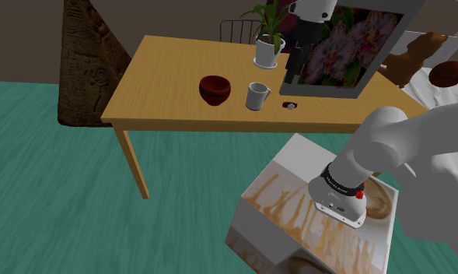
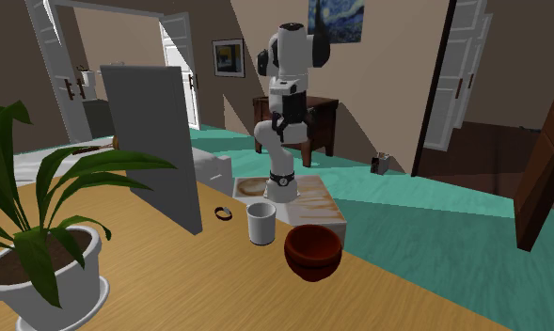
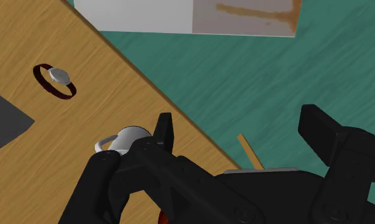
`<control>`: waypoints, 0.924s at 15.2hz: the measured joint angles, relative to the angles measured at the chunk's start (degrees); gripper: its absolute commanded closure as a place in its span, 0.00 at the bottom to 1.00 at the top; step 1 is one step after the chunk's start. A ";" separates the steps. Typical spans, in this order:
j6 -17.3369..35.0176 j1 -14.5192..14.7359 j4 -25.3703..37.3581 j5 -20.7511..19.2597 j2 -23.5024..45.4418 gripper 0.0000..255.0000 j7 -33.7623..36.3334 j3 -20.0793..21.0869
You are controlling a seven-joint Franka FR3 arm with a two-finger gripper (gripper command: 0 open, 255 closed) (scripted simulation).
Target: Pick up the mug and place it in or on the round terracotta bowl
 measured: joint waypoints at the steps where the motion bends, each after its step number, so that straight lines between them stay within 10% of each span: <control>1: 0.00 0.00 0.00 0.00 0.00 0.00 0.00 0.00; 14: 23.71 -3.98 -0.19 -4.96 20.58 0.00 3.09 0.04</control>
